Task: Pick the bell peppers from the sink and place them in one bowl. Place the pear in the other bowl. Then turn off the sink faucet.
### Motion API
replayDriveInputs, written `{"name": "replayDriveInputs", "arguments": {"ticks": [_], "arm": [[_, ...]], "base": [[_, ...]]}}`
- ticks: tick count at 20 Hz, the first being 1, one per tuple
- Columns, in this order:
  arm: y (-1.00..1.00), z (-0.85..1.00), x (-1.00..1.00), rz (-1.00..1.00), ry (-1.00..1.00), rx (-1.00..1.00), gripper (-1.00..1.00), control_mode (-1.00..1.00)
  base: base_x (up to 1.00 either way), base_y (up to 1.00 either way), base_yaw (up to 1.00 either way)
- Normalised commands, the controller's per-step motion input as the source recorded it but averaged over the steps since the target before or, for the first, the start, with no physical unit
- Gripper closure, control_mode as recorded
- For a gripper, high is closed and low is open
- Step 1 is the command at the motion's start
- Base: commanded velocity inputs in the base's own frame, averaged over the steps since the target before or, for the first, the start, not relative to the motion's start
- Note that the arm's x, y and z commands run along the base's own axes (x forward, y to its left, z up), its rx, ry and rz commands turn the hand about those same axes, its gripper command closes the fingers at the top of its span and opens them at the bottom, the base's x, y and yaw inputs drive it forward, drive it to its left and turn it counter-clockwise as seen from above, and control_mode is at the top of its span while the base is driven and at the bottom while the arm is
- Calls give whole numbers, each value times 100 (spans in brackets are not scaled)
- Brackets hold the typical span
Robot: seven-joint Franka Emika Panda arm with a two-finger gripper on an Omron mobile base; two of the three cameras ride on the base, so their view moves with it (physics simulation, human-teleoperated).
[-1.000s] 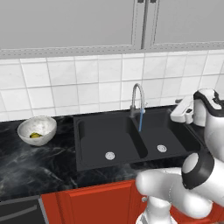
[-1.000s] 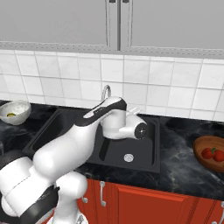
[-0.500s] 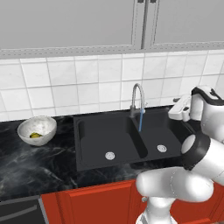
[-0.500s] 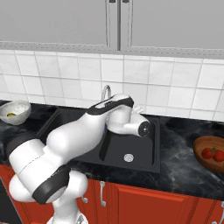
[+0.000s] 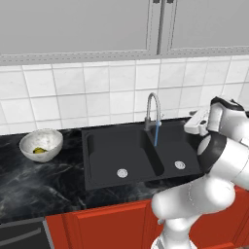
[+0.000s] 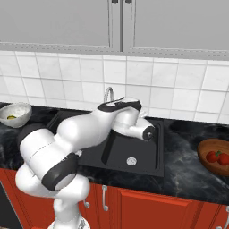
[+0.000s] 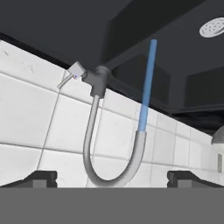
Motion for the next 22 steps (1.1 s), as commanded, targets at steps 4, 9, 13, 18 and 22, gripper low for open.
{"name": "replayDriveInputs", "arguments": {"ticks": [4, 9, 13, 18, 22], "arm": [[-4, -8, 29, 1, 2, 2, -100, -100], [-4, -6, 33, 0, 1, 3, -100, -100], [-3, -18, 29, 0, 0, 2, -100, -100], [-17, -27, 27, 1, 0, 2, -100, -100], [-22, -24, 30, 1, 0, 2, -100, -100]], "base": [[0, 0, 0], [0, 0, 0], [0, 0, 0], [0, 0, 0], [0, 0, 0]]}}
